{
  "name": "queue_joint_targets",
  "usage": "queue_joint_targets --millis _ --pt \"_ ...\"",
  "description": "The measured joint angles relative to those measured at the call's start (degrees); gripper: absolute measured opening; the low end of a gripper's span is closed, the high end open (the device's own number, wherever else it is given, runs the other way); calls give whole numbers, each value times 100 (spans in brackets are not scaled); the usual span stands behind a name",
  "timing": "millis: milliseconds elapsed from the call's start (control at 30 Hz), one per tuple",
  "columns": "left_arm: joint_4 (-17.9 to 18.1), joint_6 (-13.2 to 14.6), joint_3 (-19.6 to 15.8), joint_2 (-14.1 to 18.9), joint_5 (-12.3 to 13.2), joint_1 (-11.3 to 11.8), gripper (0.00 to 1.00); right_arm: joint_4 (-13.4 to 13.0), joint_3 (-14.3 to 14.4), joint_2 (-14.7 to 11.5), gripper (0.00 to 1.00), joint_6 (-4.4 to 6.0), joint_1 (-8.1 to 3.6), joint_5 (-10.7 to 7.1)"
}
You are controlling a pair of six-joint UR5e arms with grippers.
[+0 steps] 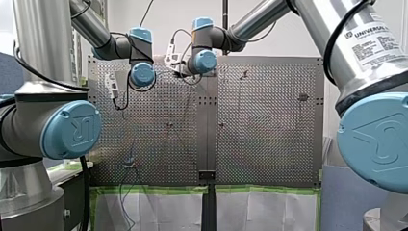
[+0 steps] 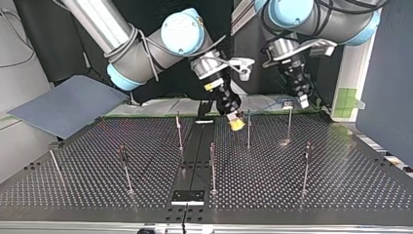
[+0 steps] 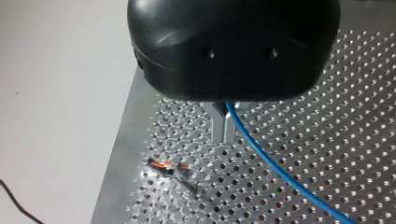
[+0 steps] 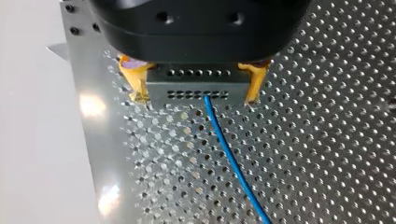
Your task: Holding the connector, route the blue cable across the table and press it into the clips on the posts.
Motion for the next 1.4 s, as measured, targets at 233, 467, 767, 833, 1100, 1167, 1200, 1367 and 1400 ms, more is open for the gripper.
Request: queue_joint_targets --millis 233,467,767,833,1100,1167,1200,1367,1400 --pt "-12 51 154 2 79 177 0 155 -352 228 0 14 43 -37" --pt "-79 65 270 -25 402 456 0 394 -682 288 0 17 46 -71" --pt "-75 84 341 -31 911 902 0 612 -1192 491 0 16 64 -95" --pt "-77 77 374 -58 1000 957 0 652 -1303 583 0 14 80 -106" --pt "-85 -34 701 -289 1206 1084 0 705 -1644 806 0 44 161 -147" --pt "-97 -80 800 -373 1224 1113 0 708 -1701 822 0 70 167 -150" --pt "-103 -99 835 -408 1221 1128 0 709 -1720 829 0 81 168 -150" --pt "-102 -125 949 -502 1193 1235 0 718 -1779 860 0 121 160 -152" --pt "-97 -111 958 -505 1190 1255 0 719 -1784 869 0 124 158 -152"
